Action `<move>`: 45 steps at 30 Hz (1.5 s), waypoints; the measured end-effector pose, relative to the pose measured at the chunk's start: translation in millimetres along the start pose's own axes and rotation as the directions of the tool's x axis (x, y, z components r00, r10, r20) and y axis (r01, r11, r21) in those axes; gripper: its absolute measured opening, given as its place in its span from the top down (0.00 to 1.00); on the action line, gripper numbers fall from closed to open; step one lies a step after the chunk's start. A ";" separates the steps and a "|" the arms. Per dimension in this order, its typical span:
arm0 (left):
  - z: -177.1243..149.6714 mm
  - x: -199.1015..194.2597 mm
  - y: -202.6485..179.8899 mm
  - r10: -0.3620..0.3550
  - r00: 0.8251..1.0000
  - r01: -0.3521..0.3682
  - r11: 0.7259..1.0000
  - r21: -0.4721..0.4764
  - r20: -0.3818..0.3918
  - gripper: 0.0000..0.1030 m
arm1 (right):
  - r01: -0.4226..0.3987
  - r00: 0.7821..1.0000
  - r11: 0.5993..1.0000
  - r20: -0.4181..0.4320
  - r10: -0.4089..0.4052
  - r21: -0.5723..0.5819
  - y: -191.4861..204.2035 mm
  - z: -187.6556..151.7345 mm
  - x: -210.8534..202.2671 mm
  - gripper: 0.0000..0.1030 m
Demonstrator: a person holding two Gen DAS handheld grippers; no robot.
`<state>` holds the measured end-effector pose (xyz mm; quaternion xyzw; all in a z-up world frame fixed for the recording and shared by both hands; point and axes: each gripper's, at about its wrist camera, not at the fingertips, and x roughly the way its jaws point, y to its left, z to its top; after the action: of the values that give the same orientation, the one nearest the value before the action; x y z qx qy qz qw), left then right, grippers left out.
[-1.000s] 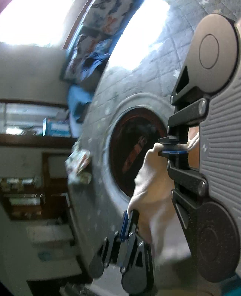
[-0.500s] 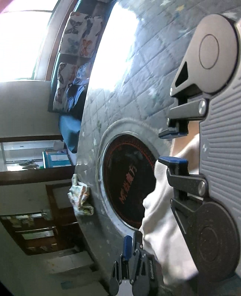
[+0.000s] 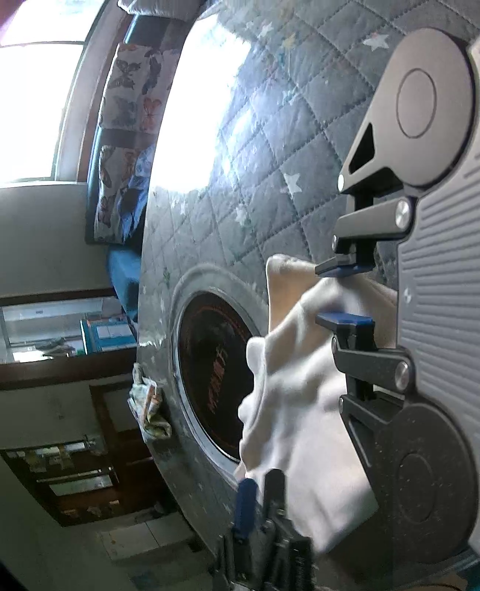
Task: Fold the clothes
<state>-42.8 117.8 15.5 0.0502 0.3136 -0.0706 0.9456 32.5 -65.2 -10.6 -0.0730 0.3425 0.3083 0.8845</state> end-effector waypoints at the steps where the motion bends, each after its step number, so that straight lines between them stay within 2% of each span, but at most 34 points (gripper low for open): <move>1: -1.5 2.1 -1.7 -0.001 1.000 0.001 1.000 -0.001 -0.008 0.59 | 0.006 1.000 1.000 -0.004 -0.006 0.004 -0.7 -1.4 0.3 0.77; 3: -4.3 6.7 -3.0 -0.001 1.000 0.001 1.000 -0.003 -0.020 0.59 | 0.018 1.000 1.000 -0.009 -0.018 0.012 -3.6 -4.6 0.0 0.67; 4: -5.5 9.2 -2.7 -0.001 1.000 0.001 1.000 -0.006 -0.025 0.59 | 0.023 1.000 1.000 -0.009 -0.023 0.016 -5.1 -6.1 -0.7 0.67; 5: -6.4 10.5 -2.8 0.000 1.000 -0.001 1.000 -0.009 -0.030 0.59 | 0.025 1.000 1.000 -0.002 -0.025 0.017 -5.6 -7.0 -1.8 0.70; 6: -7.5 11.5 -3.1 0.000 0.999 0.000 1.000 -0.011 -0.034 0.58 | 0.025 1.000 1.000 0.004 -0.025 0.015 -5.6 -7.7 -2.8 0.77; 9: -9.7 13.2 -2.9 0.006 0.999 -0.006 1.000 -0.010 -0.035 0.55 | 0.033 0.999 0.999 0.016 -0.033 -0.028 2.1 -7.1 -4.4 0.92; 13: -10.9 13.8 -1.3 0.007 0.999 -0.007 1.000 -0.020 -0.035 0.53 | 0.077 0.996 0.990 0.053 -0.071 -0.115 16.1 -0.7 -8.6 0.96; 17: -12.0 12.9 0.6 0.005 0.999 -0.006 0.999 -0.034 -0.032 0.51 | 0.135 0.991 0.982 0.024 -0.133 -0.133 15.3 -2.0 5.2 0.96; 21: -12.3 11.5 3.0 0.000 1.000 -0.001 0.999 -0.042 -0.031 0.51 | 0.150 0.988 0.984 0.043 -0.146 -0.098 12.6 1.7 5.6 0.92; 23: -12.6 11.2 3.9 -0.005 1.000 0.003 0.999 -0.050 -0.028 0.51 | 0.130 0.990 0.988 0.061 -0.125 -0.079 14.8 8.6 1.4 0.89; 28: -13.3 9.0 6.3 -0.007 1.000 0.005 0.997 -0.075 -0.027 0.51 | -0.013 0.999 0.998 0.043 0.016 -0.063 31.6 20.6 10.3 0.89; 32: -13.4 3.4 11.1 0.003 1.000 -0.005 0.997 -0.073 -0.024 0.48 | -0.052 0.999 0.998 -0.003 0.052 -0.036 41.5 22.0 36.3 0.89; 34: -14.3 1.7 17.0 0.016 1.000 -0.018 0.997 -0.081 -0.026 0.48 | -0.044 0.999 0.999 -0.003 0.044 -0.023 40.4 20.5 42.7 0.88; 40: -14.6 -11.4 37.3 0.052 0.999 -0.052 0.987 -0.149 -0.003 0.48 | -0.042 0.999 0.999 0.016 0.042 0.016 34.7 19.5 41.2 0.80; 45: -15.0 -14.6 57.3 0.105 0.994 -0.104 0.974 -0.200 -0.008 0.49 | -0.049 0.999 0.999 0.019 0.049 -0.024 41.7 15.6 35.0 0.62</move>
<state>-53.6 177.8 15.2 -0.0291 0.3149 0.0111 0.9486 36.6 -9.2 -18.1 -0.0720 0.3317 0.3346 0.8791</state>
